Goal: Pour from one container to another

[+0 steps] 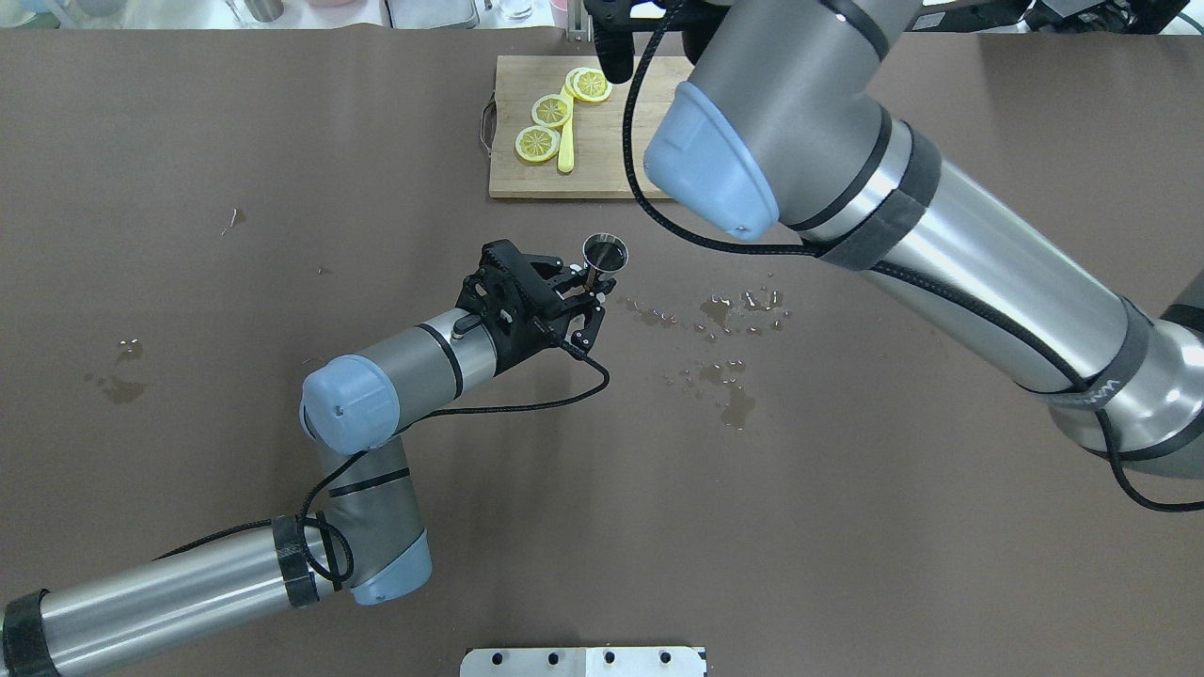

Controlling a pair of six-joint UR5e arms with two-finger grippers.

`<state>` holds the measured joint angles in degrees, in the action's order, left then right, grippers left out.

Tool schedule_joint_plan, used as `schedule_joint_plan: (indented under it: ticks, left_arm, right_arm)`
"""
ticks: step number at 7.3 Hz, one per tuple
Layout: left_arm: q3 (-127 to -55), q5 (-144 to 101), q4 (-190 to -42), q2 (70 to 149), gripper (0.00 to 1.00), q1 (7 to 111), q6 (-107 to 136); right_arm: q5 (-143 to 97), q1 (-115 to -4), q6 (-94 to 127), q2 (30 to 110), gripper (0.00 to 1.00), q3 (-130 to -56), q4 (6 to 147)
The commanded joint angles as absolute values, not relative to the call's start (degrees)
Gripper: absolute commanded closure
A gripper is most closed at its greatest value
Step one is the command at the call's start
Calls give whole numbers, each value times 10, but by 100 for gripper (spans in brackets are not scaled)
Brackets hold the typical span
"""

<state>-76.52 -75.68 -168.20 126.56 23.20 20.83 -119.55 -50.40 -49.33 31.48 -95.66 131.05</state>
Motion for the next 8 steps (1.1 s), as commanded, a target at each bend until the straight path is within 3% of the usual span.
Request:
schedule_joint_plan:
  ticks: [1,6,8]
  left_arm:
    - [-766,-757,-1682,1266,100,232,208]
    - [-766,-757,-1680,1266,100,232,208]
    - [-766,-758,-1682,1266,100,233,208]
  right_arm:
    - [-1259,-553,-520,382,100,-988,1251]
    - [-1455,-660,-519,542,100,-978,1013]
    - [-1511,-679,-519,568,100,-915,913]
